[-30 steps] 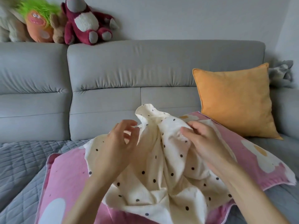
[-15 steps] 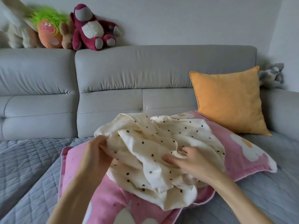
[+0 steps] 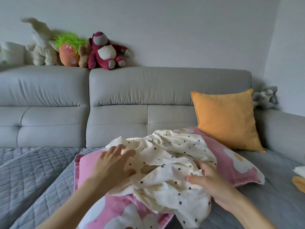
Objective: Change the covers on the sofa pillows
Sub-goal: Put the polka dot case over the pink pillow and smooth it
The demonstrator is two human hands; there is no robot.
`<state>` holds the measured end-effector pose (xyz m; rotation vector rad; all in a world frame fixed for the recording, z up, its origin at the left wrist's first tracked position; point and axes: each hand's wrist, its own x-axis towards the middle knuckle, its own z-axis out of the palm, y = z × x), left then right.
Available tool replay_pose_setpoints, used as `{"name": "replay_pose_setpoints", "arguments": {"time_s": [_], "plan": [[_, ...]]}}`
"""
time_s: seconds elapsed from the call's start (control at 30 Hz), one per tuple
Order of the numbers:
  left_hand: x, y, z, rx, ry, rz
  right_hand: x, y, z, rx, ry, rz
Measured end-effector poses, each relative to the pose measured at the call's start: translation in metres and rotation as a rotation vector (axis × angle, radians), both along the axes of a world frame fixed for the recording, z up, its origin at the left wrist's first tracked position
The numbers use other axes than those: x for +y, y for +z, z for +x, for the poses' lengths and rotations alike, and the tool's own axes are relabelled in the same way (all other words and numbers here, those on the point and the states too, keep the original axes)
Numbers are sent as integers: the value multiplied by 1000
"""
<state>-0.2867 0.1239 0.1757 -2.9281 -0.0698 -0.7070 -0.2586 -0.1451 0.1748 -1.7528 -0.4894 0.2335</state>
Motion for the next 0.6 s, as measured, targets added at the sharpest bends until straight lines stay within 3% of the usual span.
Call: {"name": "replay_pose_setpoints", "arguments": {"time_s": [0.1,0.2,0.27,0.33,0.4,0.47,0.5,0.53,0.6], "plan": [[-9,2,6,-108,-59,-261,-2,6,-16,-27,-47,-14],[-22,30,-1,-146,-96,-1006,-10,10,-23,-71,-60,-57],[-27,51,-16,-49,-251,-1293,-14,12,-28,-144,-101,-284],[-33,60,-33,19,-349,-1188,-16,9,-30,-382,-208,-749],[-36,61,-44,90,-276,-729,-17,6,-30,-541,-307,-928],[-32,47,-47,201,-81,-167,-23,6,-25,-538,-354,-839],[-32,40,-48,234,-4,9,-28,9,-21,-478,-355,-716],[-32,33,-48,222,51,89,-32,13,-19,-368,-329,-550],[-33,29,-51,130,70,53,-34,23,-27,-103,-258,-162]]}}
